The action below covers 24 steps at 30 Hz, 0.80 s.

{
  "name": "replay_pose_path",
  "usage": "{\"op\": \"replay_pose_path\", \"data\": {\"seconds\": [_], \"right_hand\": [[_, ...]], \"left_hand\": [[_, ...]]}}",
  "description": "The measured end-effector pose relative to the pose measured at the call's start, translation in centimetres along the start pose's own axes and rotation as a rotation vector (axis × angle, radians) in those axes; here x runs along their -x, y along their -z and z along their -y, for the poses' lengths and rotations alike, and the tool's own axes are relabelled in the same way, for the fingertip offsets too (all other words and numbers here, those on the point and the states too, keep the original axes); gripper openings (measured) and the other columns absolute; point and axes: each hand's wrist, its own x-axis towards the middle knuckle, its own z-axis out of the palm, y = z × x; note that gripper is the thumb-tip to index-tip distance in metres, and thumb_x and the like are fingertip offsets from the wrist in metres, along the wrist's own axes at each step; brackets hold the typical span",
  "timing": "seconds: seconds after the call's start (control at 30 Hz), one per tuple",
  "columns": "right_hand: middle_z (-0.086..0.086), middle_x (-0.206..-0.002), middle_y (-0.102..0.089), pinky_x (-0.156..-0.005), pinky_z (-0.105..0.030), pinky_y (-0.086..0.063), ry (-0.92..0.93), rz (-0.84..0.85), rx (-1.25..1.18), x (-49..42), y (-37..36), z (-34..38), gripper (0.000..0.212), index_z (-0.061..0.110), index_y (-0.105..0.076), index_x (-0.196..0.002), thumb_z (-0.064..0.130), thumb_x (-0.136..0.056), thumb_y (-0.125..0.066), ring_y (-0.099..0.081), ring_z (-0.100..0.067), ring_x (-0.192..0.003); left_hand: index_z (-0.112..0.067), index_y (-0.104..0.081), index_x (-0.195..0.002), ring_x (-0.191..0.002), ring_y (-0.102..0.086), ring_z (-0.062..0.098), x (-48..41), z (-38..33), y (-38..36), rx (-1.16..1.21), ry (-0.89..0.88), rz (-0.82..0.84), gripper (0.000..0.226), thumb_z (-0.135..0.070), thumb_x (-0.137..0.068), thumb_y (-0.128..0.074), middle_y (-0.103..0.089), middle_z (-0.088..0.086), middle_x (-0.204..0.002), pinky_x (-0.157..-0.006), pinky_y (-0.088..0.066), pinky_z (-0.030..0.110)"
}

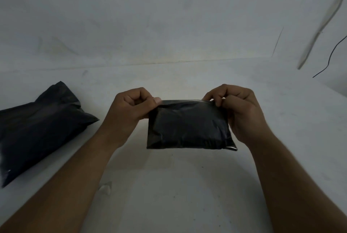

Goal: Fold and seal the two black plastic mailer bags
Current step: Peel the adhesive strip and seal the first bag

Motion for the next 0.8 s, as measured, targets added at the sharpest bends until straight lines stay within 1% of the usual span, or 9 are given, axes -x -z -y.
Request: {"op": "replay_pose_path", "data": {"seconds": [0.07,0.13,0.23,0.3,0.43,0.47,0.6,0.7,0.8], "right_hand": [[-0.027,-0.077,-0.063,-0.06,-0.036,-0.031,0.022,-0.022,0.041,0.0,0.3,0.1,0.012,0.002,-0.048,-0.057,0.002,-0.066,-0.04,-0.05,-0.029,-0.07],[-0.027,-0.072,-0.061,-0.058,-0.034,-0.031,0.072,-0.018,0.104,0.0,0.3,0.1,0.014,0.003,-0.048,-0.054,0.005,-0.067,-0.043,-0.049,-0.029,-0.066],[-0.012,-0.065,-0.063,-0.056,-0.027,-0.037,0.132,0.004,0.199,0.1,-0.3,0.0,0.022,0.018,-0.054,-0.049,0.011,-0.069,-0.049,-0.054,-0.026,-0.064],[-0.013,-0.065,-0.064,-0.055,-0.024,-0.039,0.139,-0.001,0.262,0.1,-0.7,0.0,0.031,0.026,-0.057,-0.049,0.007,-0.072,-0.048,-0.055,-0.02,-0.062],[-0.006,-0.066,-0.066,-0.054,-0.022,-0.04,0.125,0.005,0.389,0.3,-1.1,-0.2,0.026,0.019,-0.063,-0.056,0.007,-0.073,-0.047,-0.055,-0.012,-0.059],[-0.005,-0.066,-0.066,-0.054,-0.023,-0.04,0.115,0.004,0.404,0.3,-1.2,-0.4,0.025,0.016,-0.064,-0.057,0.007,-0.073,-0.047,-0.055,-0.011,-0.059],[-0.006,-0.065,-0.064,-0.053,-0.025,-0.041,0.092,-0.035,0.451,0.4,-1.3,-0.8,0.023,0.006,-0.065,-0.061,0.013,-0.078,-0.051,-0.056,-0.012,-0.059],[-0.009,-0.059,-0.061,-0.053,-0.026,-0.044,0.083,-0.103,0.492,0.2,-1.1,-1.2,0.037,0.005,-0.059,-0.057,0.022,-0.089,-0.068,-0.053,-0.012,-0.055],[-0.005,-0.057,-0.063,-0.053,-0.023,-0.045,0.081,-0.155,0.502,-0.1,-1.1,-1.3,0.042,0.005,-0.058,-0.055,0.029,-0.083,-0.079,-0.054,-0.012,-0.052]], "left_hand": [[-0.012,-0.06,-0.062,-0.06,-0.061,0.014,-0.1,0.1,0.8,0.057,0.06,0.026,0.024,-0.018,-0.077,-0.078,-0.062,0.002,-0.061,-0.062,-0.054,0.022],[-0.015,-0.06,-0.061,-0.063,-0.064,0.014,-0.1,0.2,1.1,0.07,0.109,0.043,0.024,-0.017,-0.077,-0.077,-0.064,0.002,-0.064,-0.064,-0.056,0.025],[-0.018,-0.058,-0.068,-0.067,-0.061,0.014,-0.2,0.1,1.1,0.019,0.155,0.068,0.022,-0.036,-0.074,-0.068,-0.062,0.001,-0.07,-0.062,-0.054,0.026],[-0.019,-0.057,-0.076,-0.072,-0.062,0.015,-0.3,-0.1,0.8,0.019,0.198,0.082,0.029,-0.047,-0.072,-0.059,-0.063,0.001,-0.079,-0.062,-0.053,0.028],[-0.012,-0.072,-0.09,-0.076,-0.068,0.012,-0.2,-0.6,-1.4,-0.137,0.222,0.064,0.048,-0.057,-0.075,-0.073,-0.074,0.003,-0.083,-0.07,-0.053,0.025],[-0.012,-0.076,-0.091,-0.079,-0.07,0.011,-0.2,-0.7,-1.8,-0.153,0.224,0.061,0.045,-0.054,-0.075,-0.071,-0.076,0.003,-0.085,-0.073,-0.053,0.024],[-0.012,-0.08,-0.088,-0.086,-0.073,0.018,0.0,-0.3,-1.7,-0.161,0.237,0.089,0.011,-0.021,-0.083,-0.075,-0.078,0.008,-0.088,-0.083,-0.056,0.028],[-0.012,-0.079,-0.095,-0.091,-0.073,0.016,0.0,-0.1,-1.0,-0.169,0.203,0.13,0.014,-0.008,-0.084,-0.073,-0.078,0.006,-0.093,-0.085,-0.056,0.022],[-0.011,-0.077,-0.102,-0.095,-0.073,0.016,0.2,-0.3,-0.4,-0.086,0.197,0.151,0.024,0.003,-0.083,-0.07,-0.078,0.008,-0.098,-0.085,-0.056,0.02]]}}
